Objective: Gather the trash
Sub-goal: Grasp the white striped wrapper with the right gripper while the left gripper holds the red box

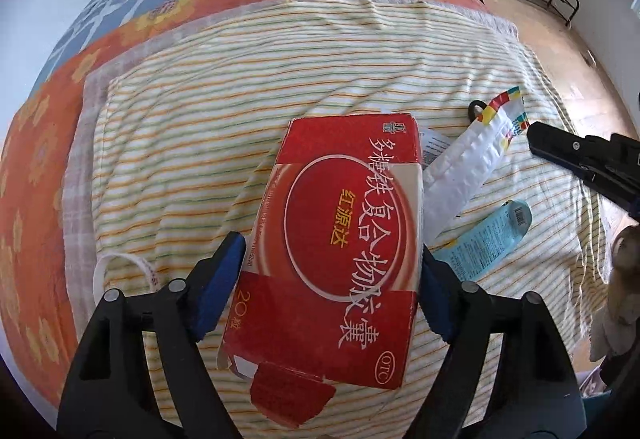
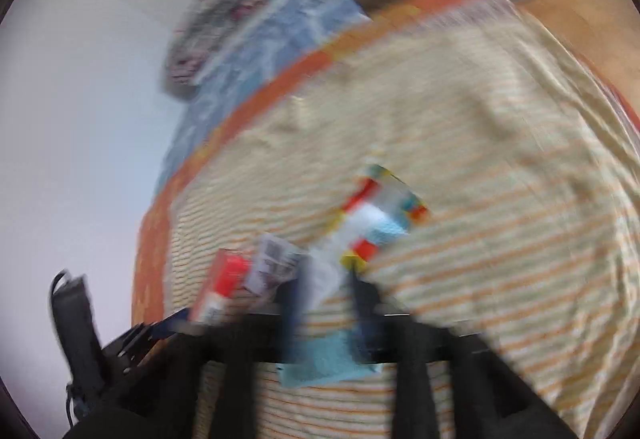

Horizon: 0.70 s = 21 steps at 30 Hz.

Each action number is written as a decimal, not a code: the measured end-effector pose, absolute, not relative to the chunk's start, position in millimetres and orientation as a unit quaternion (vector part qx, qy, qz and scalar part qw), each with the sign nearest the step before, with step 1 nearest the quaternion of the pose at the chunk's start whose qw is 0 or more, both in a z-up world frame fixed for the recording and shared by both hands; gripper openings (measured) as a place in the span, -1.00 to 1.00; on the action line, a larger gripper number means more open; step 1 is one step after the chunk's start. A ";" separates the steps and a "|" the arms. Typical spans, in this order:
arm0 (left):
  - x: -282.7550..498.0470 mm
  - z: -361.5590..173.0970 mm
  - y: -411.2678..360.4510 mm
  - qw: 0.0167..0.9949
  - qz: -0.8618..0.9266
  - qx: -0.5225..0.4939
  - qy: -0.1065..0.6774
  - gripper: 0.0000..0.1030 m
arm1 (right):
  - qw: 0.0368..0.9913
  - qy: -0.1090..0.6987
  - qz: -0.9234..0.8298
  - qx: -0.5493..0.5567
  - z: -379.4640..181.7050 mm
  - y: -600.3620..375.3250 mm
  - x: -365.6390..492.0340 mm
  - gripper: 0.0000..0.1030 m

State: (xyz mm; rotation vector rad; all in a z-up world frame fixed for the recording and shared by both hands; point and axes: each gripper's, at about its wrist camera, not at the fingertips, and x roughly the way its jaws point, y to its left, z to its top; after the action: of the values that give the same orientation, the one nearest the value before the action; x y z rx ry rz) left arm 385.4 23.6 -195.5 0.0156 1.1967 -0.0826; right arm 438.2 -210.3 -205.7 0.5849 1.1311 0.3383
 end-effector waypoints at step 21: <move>367.2 -196.4 35.3 0.834 -0.040 -0.030 0.550 0.50 | 0.793 0.492 0.195 0.303 -209.6 -208.9 433.5 -0.88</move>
State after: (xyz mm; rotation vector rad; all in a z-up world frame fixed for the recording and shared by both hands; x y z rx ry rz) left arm 367.2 35.3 -196.4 -0.0627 1.1647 -0.0852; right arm 433.5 -208.9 -209.6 0.6512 1.0571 0.4199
